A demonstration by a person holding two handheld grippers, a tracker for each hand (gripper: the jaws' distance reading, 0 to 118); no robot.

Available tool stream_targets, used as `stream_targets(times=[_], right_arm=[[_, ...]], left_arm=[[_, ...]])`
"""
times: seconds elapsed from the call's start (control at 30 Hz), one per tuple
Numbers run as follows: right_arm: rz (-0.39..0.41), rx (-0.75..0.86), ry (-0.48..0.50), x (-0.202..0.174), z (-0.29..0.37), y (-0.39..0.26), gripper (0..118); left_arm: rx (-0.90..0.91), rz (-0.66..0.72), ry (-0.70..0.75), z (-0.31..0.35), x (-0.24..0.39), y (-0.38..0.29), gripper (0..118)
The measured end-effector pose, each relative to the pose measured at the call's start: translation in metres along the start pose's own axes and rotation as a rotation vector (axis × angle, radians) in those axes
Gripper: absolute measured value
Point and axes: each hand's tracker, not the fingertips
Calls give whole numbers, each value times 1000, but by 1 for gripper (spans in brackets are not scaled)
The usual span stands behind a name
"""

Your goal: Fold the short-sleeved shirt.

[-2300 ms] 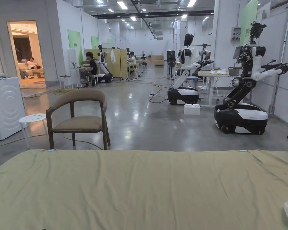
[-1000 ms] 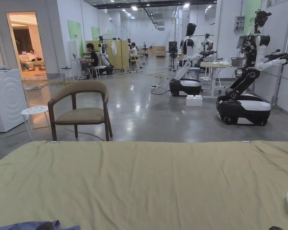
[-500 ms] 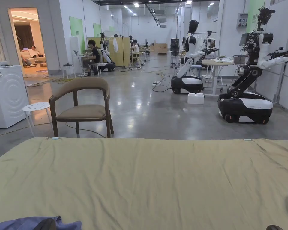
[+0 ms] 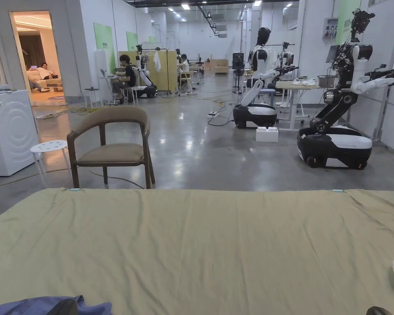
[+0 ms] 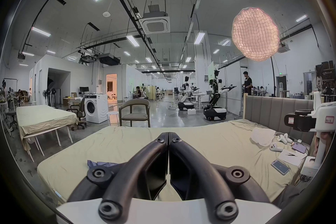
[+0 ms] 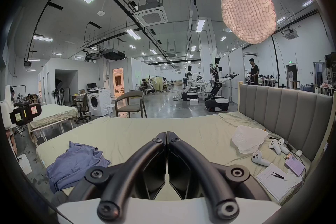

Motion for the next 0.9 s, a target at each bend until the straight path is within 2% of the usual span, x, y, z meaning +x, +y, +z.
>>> stream_targets(times=[0.57,0.63,0.7,0.77,0.9], right_arm=[[8,15,-26,3,7,2,0],[39,18,-36,2,7,3,0],[159,21,-69,-3,6,5,0],[391,23,-108,-13,7,5,0],[1072,13,-139,-34,8,-21,0]], left_arm=[[3,4,61,2,-1,3,0],[-2,-16,73,1,-1,3,0],[-3,-107,93,-1,4,2,0],[-5,-346,108,-5,15,-6,0],[-86,-1091,70,-11,31,-62,0]])
